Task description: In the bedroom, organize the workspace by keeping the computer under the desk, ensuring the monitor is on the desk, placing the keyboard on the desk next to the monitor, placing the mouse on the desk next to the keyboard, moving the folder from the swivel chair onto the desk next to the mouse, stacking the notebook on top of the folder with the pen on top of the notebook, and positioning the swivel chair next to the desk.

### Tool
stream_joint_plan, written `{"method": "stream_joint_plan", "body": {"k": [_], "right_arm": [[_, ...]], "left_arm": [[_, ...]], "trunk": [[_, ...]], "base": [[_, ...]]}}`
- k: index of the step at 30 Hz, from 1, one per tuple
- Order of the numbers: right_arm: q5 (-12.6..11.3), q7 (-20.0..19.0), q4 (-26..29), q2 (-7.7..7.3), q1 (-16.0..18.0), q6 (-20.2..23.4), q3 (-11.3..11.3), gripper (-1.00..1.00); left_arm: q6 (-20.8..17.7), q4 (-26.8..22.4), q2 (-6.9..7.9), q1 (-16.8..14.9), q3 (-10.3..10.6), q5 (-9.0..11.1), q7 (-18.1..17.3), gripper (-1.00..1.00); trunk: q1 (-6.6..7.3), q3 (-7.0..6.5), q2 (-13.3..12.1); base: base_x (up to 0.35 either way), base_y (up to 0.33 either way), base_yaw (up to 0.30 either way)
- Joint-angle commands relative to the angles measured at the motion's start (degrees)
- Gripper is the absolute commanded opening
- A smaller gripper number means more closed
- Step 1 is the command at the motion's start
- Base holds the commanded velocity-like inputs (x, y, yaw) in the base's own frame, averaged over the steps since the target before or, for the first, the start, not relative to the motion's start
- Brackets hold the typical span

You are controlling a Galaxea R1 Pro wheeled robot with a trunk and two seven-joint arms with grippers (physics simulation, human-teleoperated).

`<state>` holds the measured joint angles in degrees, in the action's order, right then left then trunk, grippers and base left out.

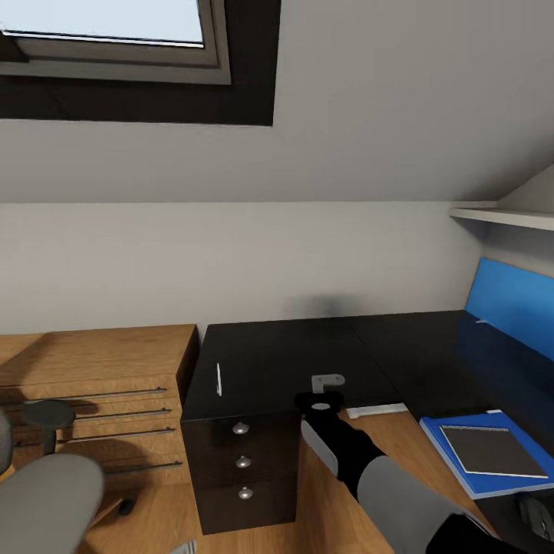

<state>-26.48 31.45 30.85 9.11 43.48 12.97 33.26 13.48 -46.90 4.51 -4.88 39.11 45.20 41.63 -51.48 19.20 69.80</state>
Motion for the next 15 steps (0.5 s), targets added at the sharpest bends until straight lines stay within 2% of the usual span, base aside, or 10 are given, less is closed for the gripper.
{"method": "stream_joint_plan", "body": {"k": [1, 9, 15], "right_arm": [[-0.32, 0.38, -0.26, -0.09, 0.09, 0.00, 0.40, 1.00], [-0.30, 0.28, -2.64, -0.02, 0.11, -2.56, 0.48, 1.00], [-0.32, 0.35, -2.64, 0.10, 0.11, -4.48, 0.56, 1.00]], "left_arm": [[0.39, -0.05, 0.07, -0.08, 0.36, 0.52, 0.32, 1.00], [0.41, -0.04, 0.06, -0.10, 0.36, 0.51, 0.30, 1.00], [0.41, -0.10, 0.06, -0.07, 0.36, 0.51, 0.30, 1.00]], "trunk": [[0.00, 0.07, 0.05], [0.00, 0.07, 0.05], [0.00, 0.07, 0.05]], "base": [[0.000, 0.000, 0.000], [0.000, 0.000, 0.014], [0.000, 0.000, 0.139]]}}
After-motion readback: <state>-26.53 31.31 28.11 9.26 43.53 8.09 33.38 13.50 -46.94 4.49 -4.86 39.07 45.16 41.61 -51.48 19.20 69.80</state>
